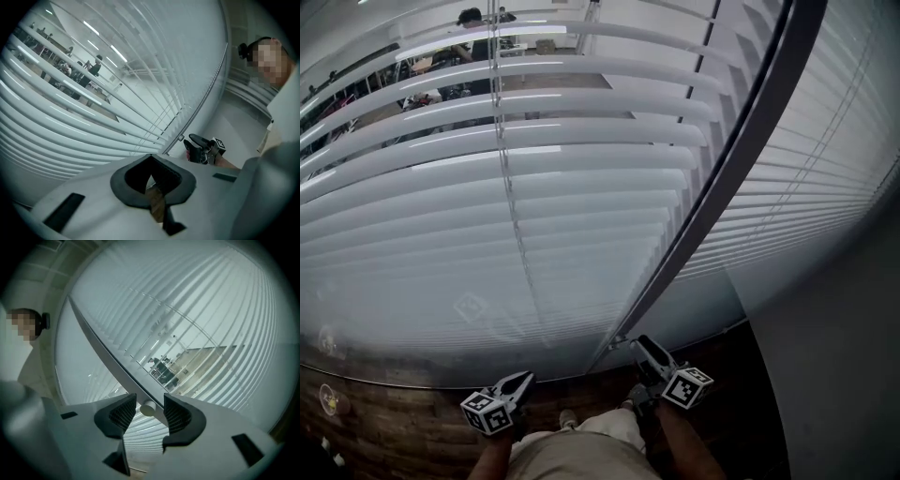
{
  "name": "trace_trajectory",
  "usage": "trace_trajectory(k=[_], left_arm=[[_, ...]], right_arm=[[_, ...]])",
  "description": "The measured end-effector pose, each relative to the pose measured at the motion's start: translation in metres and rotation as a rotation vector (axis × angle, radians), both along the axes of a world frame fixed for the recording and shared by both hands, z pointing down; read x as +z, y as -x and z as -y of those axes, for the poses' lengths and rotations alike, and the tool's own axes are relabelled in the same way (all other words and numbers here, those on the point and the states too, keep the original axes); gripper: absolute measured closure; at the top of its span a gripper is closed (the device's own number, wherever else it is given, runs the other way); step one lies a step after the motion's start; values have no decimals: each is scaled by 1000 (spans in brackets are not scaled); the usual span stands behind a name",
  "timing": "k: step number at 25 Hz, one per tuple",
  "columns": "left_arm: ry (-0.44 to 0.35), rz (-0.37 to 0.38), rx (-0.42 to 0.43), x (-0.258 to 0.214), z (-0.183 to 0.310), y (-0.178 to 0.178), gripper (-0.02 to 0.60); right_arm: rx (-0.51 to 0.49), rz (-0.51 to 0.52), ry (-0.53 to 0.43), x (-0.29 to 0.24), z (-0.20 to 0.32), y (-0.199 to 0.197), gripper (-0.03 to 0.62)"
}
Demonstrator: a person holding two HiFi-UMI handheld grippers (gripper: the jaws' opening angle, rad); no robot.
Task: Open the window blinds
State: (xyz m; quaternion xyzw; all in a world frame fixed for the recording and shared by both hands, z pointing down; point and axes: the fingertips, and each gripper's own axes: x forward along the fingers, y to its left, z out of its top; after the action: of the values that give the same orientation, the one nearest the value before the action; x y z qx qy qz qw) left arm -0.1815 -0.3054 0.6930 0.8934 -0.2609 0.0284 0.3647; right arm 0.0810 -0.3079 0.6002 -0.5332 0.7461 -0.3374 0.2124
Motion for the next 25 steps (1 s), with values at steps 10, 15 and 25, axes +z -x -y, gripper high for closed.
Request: trace_trajectory(k=[10, 15, 25], left_arm=[[-2, 46, -51, -18, -1, 9, 569], [-14, 37, -95, -42, -16, 3, 569], [-41, 37, -147, -53, -47, -49, 569]], right_arm=[[69, -522, -35, -18, -20, -29, 439], [-14, -587, -36, -31, -23, -27, 457], [-209, -747, -103, -34, -26, -37, 468]])
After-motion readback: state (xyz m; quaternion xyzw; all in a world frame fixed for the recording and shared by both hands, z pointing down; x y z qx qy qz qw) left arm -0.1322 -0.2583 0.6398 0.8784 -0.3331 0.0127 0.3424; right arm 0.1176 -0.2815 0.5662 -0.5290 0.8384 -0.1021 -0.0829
